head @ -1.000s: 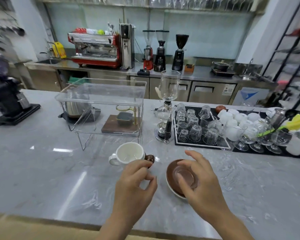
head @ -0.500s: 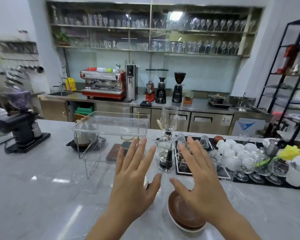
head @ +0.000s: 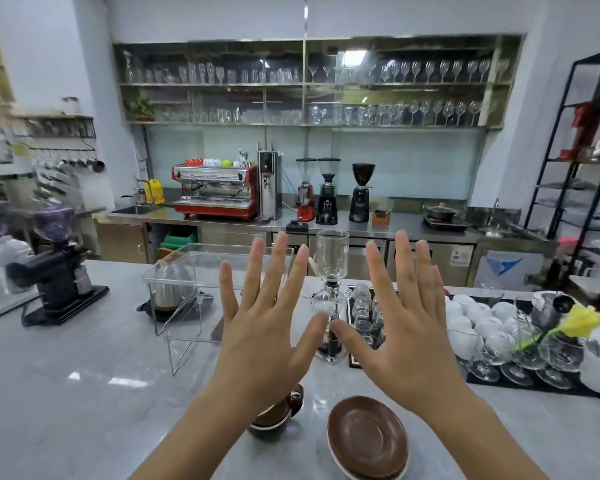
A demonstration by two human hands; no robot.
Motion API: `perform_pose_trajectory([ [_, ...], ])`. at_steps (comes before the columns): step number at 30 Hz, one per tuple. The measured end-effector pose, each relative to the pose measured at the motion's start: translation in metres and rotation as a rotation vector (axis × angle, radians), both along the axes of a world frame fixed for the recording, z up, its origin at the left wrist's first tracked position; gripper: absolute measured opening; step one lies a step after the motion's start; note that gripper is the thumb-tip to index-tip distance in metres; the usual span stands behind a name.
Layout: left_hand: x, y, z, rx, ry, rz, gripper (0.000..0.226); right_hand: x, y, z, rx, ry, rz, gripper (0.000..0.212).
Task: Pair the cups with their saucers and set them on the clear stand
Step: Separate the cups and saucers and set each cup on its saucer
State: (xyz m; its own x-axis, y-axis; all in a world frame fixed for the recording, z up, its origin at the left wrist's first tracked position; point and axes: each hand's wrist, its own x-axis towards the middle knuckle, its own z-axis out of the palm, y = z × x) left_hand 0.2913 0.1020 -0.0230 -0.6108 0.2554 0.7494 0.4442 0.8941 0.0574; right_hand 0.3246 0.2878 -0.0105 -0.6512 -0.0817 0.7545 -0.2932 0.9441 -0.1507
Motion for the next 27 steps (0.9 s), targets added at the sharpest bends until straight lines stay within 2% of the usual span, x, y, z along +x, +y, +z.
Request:
perform_pose_trajectory([
  [19,0.014,0.0,0.023,0.071,0.079,-0.102,0.076,0.009,0.009,0.016,-0.048,0.082,0.083,0.087],
  [27,0.008,-0.001,0.016,0.069,0.051,-0.097,0.076,0.002,0.012,0.009,-0.057,0.037,0.089,0.085],
])
